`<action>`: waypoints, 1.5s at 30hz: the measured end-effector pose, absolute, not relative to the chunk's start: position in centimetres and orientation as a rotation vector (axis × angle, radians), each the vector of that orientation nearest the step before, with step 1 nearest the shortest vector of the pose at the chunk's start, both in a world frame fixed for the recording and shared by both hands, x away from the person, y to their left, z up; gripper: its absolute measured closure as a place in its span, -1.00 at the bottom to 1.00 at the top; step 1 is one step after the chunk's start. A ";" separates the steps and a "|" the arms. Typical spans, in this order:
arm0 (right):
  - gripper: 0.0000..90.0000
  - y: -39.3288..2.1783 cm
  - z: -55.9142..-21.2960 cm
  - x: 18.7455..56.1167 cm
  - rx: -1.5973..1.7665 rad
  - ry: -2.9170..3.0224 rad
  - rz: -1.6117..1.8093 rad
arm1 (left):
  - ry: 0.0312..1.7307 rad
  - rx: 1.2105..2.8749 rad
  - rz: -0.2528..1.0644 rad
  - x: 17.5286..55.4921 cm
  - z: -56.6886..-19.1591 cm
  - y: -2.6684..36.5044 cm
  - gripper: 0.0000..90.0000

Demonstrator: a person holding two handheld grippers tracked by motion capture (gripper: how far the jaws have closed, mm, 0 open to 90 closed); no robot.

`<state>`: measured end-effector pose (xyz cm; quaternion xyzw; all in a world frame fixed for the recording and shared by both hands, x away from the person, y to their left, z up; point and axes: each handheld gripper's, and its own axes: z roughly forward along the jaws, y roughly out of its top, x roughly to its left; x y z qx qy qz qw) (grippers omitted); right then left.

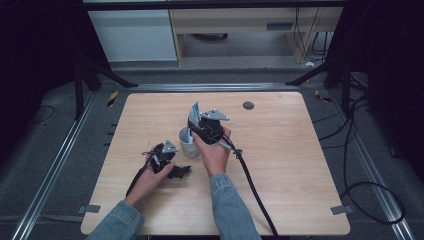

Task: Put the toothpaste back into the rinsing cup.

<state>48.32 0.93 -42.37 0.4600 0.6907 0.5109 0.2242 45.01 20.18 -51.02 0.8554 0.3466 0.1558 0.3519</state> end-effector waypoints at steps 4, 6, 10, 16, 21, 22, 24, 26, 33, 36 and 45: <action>0.02 0.9 -42.0 48.2 1.247 1.909 1.391 | 0.897 2.214 0.403 45.0 -51.0 20.2 -1.00; 0.00 0.9 -41.9 48.1 1.248 1.911 1.390 | 0.899 2.211 0.404 45.0 -51.0 20.2 -1.00; -0.04 1.0 -41.7 48.0 1.237 1.916 1.387 | 0.897 2.212 0.407 45.0 -51.0 20.2 -1.00; -0.18 1.1 -41.0 47.6 1.215 1.943 1.340 | 0.898 2.212 0.407 45.0 -51.0 20.2 -1.00; -0.36 0.8 -40.4 47.3 1.210 1.984 1.252 | 0.897 2.212 0.407 45.0 -51.0 20.2 -1.00; -0.40 0.7 -40.2 47.3 1.201 1.987 1.242 | 0.898 2.212 0.406 45.0 -51.0 20.2 -1.00; -0.44 0.6 -40.1 47.2 1.188 1.995 1.226 | 0.898 2.212 0.406 45.0 -51.0 20.2 -1.00; -0.53 0.4 -39.9 47.1 1.177 2.012 1.201 | 0.898 2.212 0.407 45.0 -51.0 20.2 -1.00; -0.71 -0.9 -39.2 46.8 1.161 2.081 1.099 | 0.898 2.212 0.407 45.0 -51.0 20.2 -1.00; -0.74 -1.1 -39.1 46.7 1.153 2.096 1.091 | 0.899 2.211 0.404 45.0 -51.0 20.2 -1.00; -0.85 -3.0 -38.2 46.5 1.138 2.146 1.069 | 0.899 2.212 0.404 45.0 -51.0 20.2 -1.00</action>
